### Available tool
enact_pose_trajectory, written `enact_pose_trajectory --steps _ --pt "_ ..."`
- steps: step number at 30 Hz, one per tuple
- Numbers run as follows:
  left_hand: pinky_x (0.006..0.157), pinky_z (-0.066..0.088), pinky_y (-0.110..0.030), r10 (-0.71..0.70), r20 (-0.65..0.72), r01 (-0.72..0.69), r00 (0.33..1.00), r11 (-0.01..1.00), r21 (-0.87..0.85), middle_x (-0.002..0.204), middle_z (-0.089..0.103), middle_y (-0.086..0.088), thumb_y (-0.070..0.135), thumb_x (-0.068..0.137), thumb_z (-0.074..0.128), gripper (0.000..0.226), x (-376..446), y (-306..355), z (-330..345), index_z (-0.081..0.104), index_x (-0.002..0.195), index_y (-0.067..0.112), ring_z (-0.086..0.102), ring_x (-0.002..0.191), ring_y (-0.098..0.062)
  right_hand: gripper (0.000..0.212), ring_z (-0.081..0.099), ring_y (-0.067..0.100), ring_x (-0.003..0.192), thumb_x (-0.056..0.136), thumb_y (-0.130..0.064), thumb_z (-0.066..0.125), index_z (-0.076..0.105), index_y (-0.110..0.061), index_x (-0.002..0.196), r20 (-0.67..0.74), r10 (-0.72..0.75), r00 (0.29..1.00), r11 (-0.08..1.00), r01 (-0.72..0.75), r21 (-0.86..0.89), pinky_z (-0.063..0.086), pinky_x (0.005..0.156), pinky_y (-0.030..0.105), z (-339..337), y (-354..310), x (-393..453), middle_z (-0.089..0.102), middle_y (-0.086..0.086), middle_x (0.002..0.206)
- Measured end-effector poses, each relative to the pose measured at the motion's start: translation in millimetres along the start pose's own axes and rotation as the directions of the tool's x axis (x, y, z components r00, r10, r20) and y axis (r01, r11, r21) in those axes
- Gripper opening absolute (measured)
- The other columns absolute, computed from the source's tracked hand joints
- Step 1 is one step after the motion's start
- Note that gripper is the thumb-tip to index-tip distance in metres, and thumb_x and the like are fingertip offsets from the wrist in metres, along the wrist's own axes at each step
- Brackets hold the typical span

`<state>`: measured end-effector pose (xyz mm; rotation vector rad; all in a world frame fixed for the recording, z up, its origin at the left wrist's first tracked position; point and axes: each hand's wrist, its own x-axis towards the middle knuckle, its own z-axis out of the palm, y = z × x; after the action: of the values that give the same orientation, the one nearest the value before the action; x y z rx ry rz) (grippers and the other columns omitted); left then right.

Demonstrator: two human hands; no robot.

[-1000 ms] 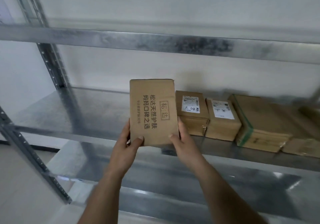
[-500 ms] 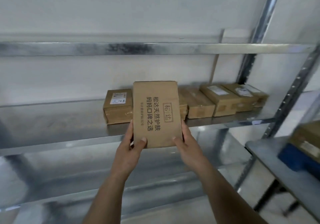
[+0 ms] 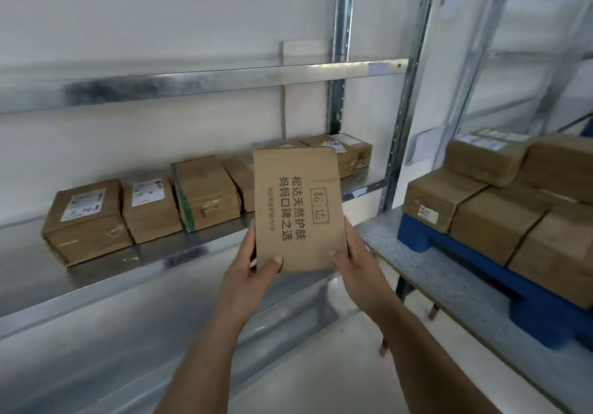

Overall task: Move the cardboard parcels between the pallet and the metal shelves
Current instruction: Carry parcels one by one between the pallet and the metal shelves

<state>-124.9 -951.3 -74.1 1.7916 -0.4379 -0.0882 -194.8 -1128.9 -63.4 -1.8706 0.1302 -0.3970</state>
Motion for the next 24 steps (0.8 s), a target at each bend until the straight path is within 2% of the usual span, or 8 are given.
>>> enact_pose_trajectory --steps 2,4,6,10,12,15,20,24 --pt "0.096 0.039 -0.027 0.008 0.058 -0.007 0.998 1.0 -0.018 0.123 0.052 0.029 0.024 0.09 0.059 0.073 14.2 3.1 22.8 0.017 0.14 0.058 0.048 0.117 -0.002 0.058 0.046 0.002 0.125 0.094 -0.004 0.042 0.03 -0.037 0.14 -0.043 -0.023 0.999 0.999 0.024 0.025 0.046 0.102 0.036 -21.0 7.0 2.3 0.051 -0.018 0.131" --pt "0.091 0.038 -0.021 0.028 0.116 -0.025 0.993 0.999 -0.029 0.124 0.053 0.029 0.023 0.089 0.059 0.073 29.0 7.5 47.8 0.019 0.14 0.057 0.049 0.116 0.001 0.052 0.051 -0.007 0.114 0.093 -0.002 0.042 0.04 -0.042 0.127 -0.082 -0.034 0.996 0.998 0.038 0.047 0.052 0.091 0.022 -43.7 12.7 4.6 0.056 -0.028 0.117" --pt "0.092 0.037 -0.021 0.043 0.169 -0.036 0.985 0.998 -0.045 0.121 0.051 0.033 0.022 0.089 0.059 0.074 44.6 13.2 74.0 0.018 0.14 0.058 0.047 0.117 0.003 0.047 0.054 -0.005 0.111 0.094 -0.001 0.04 0.044 -0.039 0.121 -0.13 -0.022 0.991 0.998 0.03 0.063 0.051 0.082 0.014 -68.1 18.7 9.6 0.06 -0.025 0.111" --pt "0.103 0.038 -0.036 0.055 0.245 -0.037 0.968 0.996 -0.077 0.128 0.052 0.022 0.026 0.089 0.06 0.074 77.3 25.7 126.7 0.016 0.142 0.054 0.047 0.121 -0.006 0.063 0.049 0.02 0.122 0.091 0.005 0.039 0.029 -0.026 0.144 -0.207 0.049 0.977 0.998 -0.038 0.057 0.045 0.099 0.05 -119.7 32.0 25.3 0.051 0.002 0.13" --pt "0.101 0.041 -0.034 0.077 0.279 -0.05 0.957 0.993 -0.103 0.128 0.054 0.017 0.026 0.089 0.06 0.071 96.2 31.4 149.9 0.019 0.143 0.051 0.049 0.12 -0.007 0.063 0.049 0.017 0.12 0.092 0.004 0.041 0.029 -0.026 0.145 -0.261 0.038 0.965 0.999 -0.035 0.018 0.044 0.1 0.051 -141.7 36.4 34.7 0.05 0.002 0.129" --pt "0.084 0.041 -0.017 0.11 0.335 -0.069 0.936 0.989 -0.133 0.127 0.054 0.019 0.028 0.089 0.06 0.073 124.1 39.2 180.4 0.017 0.143 0.052 0.051 0.113 -0.001 0.063 0.05 0.008 0.117 0.094 -0.002 0.044 0.029 -0.035 0.145 -0.352 0.047 0.935 0.999 -0.053 -0.007 0.043 0.103 0.044 -168.7 39.7 45.1 0.052 -0.007 0.127" --pt "0.08 0.037 -0.014 0.186 0.44 -0.132 0.878 0.98 -0.151 0.124 0.048 0.029 0.032 0.088 0.059 0.072 152.4 57.7 233.4 0.015 0.14 0.056 0.047 0.112 0.004 0.066 0.044 0.017 0.128 0.096 -0.011 0.047 0.018 -0.034 0.15 -0.473 0.075 0.878 0.993 -0.11 -0.047 0.038 0.106 0.048 -216.8 51.1 50.2 0.045 -0.003 0.141" --pt "0.098 0.041 -0.031 0.258 0.507 -0.176 0.823 0.963 -0.204 0.135 0.044 0.019 0.037 0.087 0.059 0.073 152.9 73.2 272.6 0.013 0.142 0.053 0.045 0.118 -0.001 0.061 0.047 0.02 0.125 0.095 -0.008 0.047 0.023 -0.028 0.148 -0.545 0.054 0.837 0.995 -0.088 -0.036 0.04 0.104 0.05 -249.1 56.9 34.5 0.051 0.001 0.135"
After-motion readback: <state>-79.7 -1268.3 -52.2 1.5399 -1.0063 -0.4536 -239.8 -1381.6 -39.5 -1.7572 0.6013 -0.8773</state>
